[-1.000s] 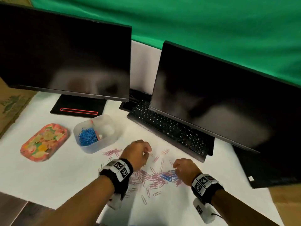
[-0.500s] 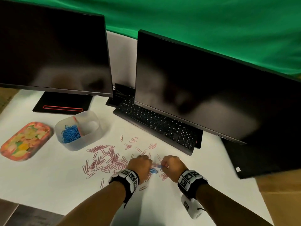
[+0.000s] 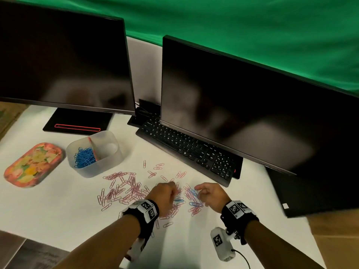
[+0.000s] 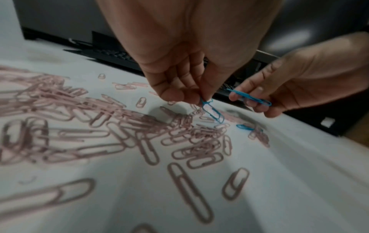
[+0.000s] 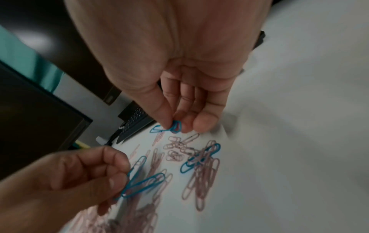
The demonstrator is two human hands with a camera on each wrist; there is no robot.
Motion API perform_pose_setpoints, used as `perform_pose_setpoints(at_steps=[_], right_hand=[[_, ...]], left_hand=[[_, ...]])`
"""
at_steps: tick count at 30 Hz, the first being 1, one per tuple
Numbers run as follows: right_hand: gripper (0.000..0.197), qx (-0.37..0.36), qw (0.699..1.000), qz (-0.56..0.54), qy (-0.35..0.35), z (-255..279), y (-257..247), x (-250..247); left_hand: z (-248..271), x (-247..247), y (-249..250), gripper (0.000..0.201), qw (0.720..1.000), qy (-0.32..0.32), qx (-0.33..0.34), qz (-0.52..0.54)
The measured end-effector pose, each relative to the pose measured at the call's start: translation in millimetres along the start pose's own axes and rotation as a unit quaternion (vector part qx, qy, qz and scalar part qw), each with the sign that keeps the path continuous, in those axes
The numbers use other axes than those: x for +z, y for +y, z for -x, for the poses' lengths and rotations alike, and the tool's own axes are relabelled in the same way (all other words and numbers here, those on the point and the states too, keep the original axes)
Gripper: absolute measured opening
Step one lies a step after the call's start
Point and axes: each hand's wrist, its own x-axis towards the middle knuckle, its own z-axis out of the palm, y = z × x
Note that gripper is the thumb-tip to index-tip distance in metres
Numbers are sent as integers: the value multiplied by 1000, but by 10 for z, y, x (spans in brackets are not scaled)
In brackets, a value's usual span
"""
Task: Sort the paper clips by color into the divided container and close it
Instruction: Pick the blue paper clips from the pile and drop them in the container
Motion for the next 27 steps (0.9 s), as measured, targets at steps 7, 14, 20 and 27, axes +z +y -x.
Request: perform_pose_setpoints(at_steps=[7,14,20,27], right_hand=[[24,63,943,-325,-19,89,-114,9],[16,72,912,-403,-33,138,-179,-50],[5,-59,983,173,23,167,-40,56],[25,-119,866,483,-49,124,-131,264]], left_hand=[[-64,-15,-1,32,950,1,-117,289],[-96,-146,118,31,792,48,-196,577],[-77,-153,100,21,774,44,-224,590],[-34,-189,68,26,865,25,-234,444]])
